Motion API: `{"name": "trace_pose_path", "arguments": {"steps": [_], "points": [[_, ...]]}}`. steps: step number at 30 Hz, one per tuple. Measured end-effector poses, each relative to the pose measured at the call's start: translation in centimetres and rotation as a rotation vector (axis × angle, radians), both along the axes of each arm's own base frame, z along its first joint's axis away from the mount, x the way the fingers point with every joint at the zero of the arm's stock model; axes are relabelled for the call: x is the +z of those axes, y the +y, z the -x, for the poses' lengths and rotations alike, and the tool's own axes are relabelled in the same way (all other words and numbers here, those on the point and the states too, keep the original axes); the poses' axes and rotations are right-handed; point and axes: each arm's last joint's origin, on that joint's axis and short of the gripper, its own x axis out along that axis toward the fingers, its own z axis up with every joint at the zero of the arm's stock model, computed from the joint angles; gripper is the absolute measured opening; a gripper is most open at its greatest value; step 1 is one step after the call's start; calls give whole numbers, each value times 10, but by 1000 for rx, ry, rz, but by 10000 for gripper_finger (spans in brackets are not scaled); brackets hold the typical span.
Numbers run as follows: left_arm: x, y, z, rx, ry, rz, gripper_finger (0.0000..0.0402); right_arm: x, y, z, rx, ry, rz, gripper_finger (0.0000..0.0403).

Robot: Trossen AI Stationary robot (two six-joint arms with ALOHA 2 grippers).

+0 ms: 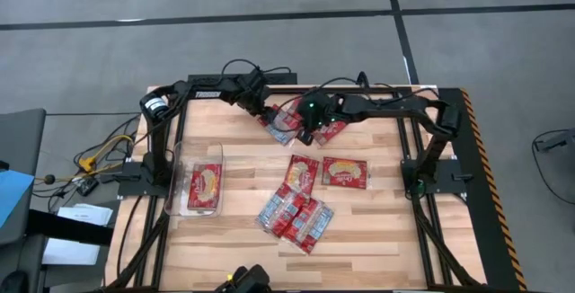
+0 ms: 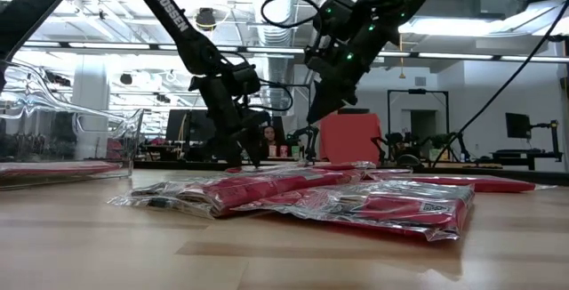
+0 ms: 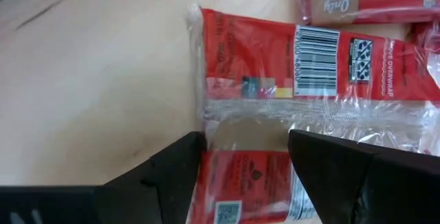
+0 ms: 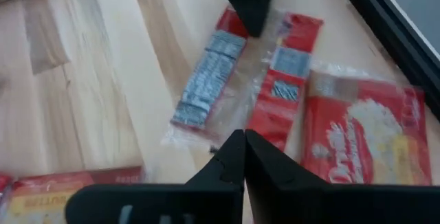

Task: Sort popcorn bags into baskets
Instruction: Put the red popcorn bag into the transparent bin

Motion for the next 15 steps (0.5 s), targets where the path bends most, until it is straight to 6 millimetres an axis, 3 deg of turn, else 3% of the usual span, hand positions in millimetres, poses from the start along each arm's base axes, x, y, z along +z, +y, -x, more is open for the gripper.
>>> {"name": "trace_pose_path", "arguments": {"steps": [4, 9, 15], "points": [[-3, -1, -2, -36, -65, 73, 194, -25, 2, -8, 23, 56, -32, 17], [-16, -8, -6, -87, -92, 144, 114, -49, 2, -14, 33, 98, -63, 28], [-17, -12, -8, -90, -79, 139, 31, -73, 1, -18, 19, 148, -100, 34]]}}
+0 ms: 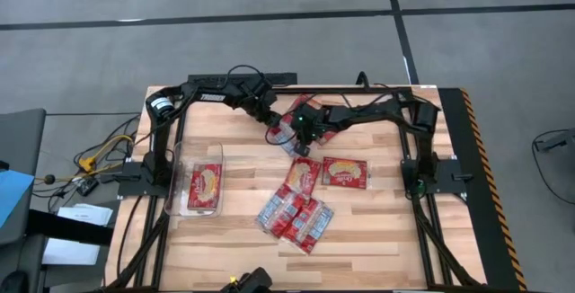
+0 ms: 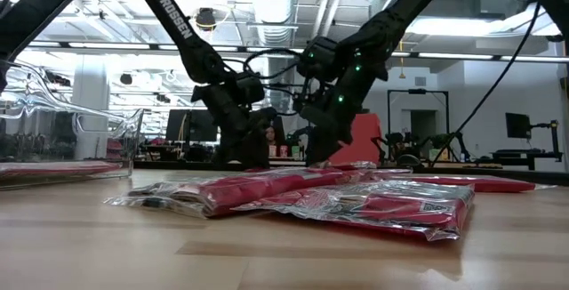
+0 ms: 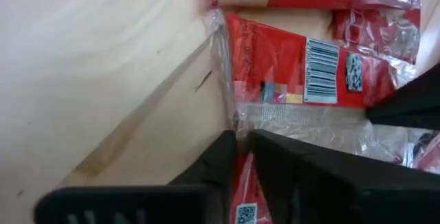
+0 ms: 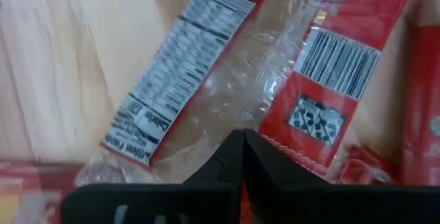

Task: Sort popcorn bags into baskets
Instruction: Put the red popcorn bag into the transparent bin

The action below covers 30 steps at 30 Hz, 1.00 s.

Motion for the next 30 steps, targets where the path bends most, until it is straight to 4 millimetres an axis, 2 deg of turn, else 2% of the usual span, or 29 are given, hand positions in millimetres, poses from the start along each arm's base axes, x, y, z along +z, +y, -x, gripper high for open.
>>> {"name": "trace_pose_path", "arguments": {"steps": [5, 11, 14, 16, 22, 30], "points": [[-1, -1, 1, -32, -2, 16, 4, -9, 5, -8, 28, -27, -9, 22], [1, -3, 1, -18, -17, 111, 0, -5, 7, -12, 33, -83, -9, 24], [11, -8, -1, -22, 5, 136, 0, 4, 5, -7, 14, -81, -6, 32], [21, -13, 0, -39, 15, 147, 0, 15, 3, -5, 19, -98, 18, 33], [67, -21, 1, -55, -5, 67, 0, 50, 3, 6, 31, -147, 57, 20], [124, -50, 24, -72, -7, 51, 0, 120, 13, 31, 61, -289, 138, 28]]}}
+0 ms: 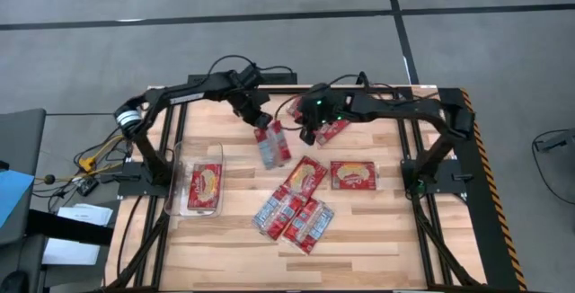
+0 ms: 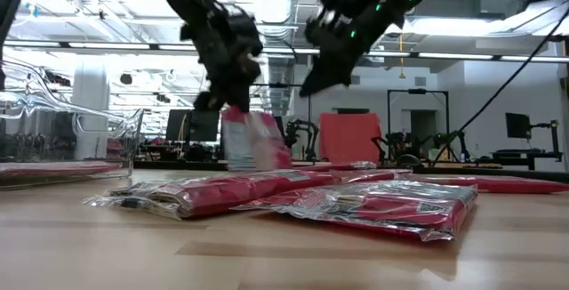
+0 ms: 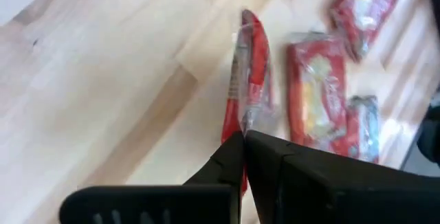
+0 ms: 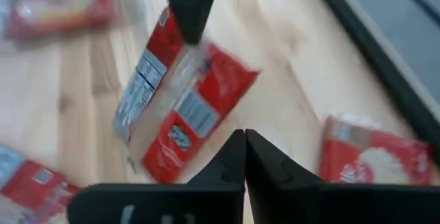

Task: Sort popcorn bags into baskets
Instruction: Put the red popcorn bag into the transparent bin

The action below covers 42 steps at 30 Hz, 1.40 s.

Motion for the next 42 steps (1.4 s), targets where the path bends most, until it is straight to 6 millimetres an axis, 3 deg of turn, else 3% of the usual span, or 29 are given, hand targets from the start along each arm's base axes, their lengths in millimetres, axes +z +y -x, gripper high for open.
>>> {"name": "trace_pose_path", "arguments": {"steps": [3, 7, 12, 17, 23, 29, 37, 42], "points": [[25, -17, 11, -27, -19, -39, 0, 24, 3, 11, -15, -59, 39, 37], [61, -44, 28, -39, -76, -57, 0, 40, 7, 23, -31, -70, 101, 37], [97, -79, 54, -34, -129, -59, 0, 44, 6, 29, -39, -55, 119, 23], [118, -112, 85, -44, -119, -12, 0, 41, 7, 28, -34, -45, 113, 17], [127, -144, 125, -54, -13, 57, 0, 41, 9, 27, -28, -48, 105, 35], [129, -160, 154, -75, 91, 74, 0, 41, 9, 27, -30, -48, 105, 35], [125, -171, 168, -147, 212, 95, 0, 41, 9, 27, -33, -49, 98, 17], [124, -177, 170, -209, 234, 88, 0, 41, 11, 27, -42, -50, 84, 27]]}}
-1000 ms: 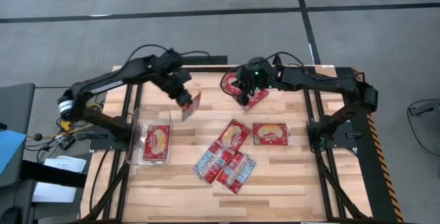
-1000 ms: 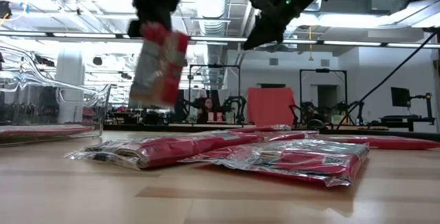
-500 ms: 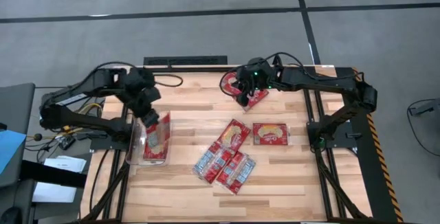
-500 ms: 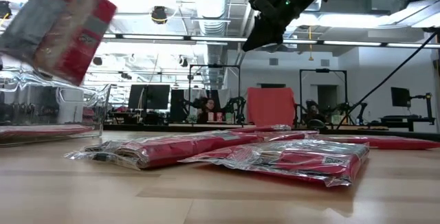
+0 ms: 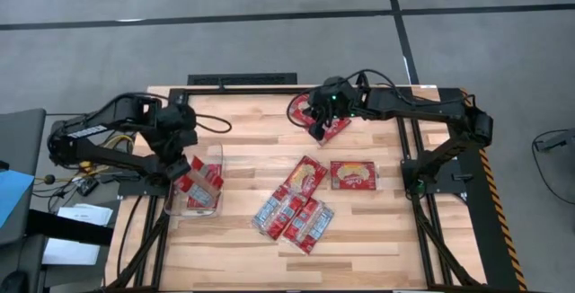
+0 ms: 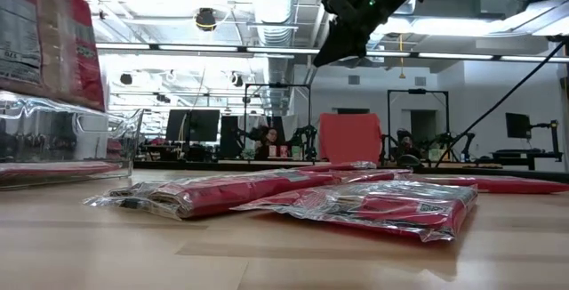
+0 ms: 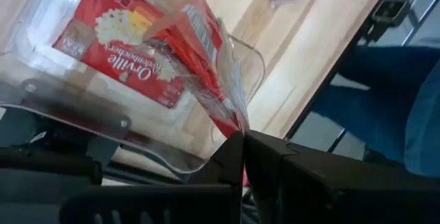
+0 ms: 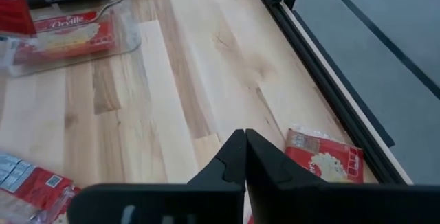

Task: Sort popcorn bags into baskets
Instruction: Put the red popcorn bag into the transparent bin

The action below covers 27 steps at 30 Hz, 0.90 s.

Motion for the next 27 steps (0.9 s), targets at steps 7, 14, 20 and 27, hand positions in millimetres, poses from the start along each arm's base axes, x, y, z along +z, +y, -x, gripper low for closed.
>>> {"name": "trace_pose_path", "arguments": {"steps": [7, 14, 20, 27], "points": [[-1, -7, 0, -75, 11, 9, 0, -1, 0, 0, -1, 9, -5, 36], [-2, -5, 0, -52, 21, -86, 0, -1, 0, 1, 0, 11, -4, 19], [-6, 5, -11, 35, 79, -359, 0, -1, 0, 1, -2, 14, -5, 31], [-27, 17, -46, 174, 141, -497, 0, -6, 1, 4, -2, 72, -26, 46]]}}
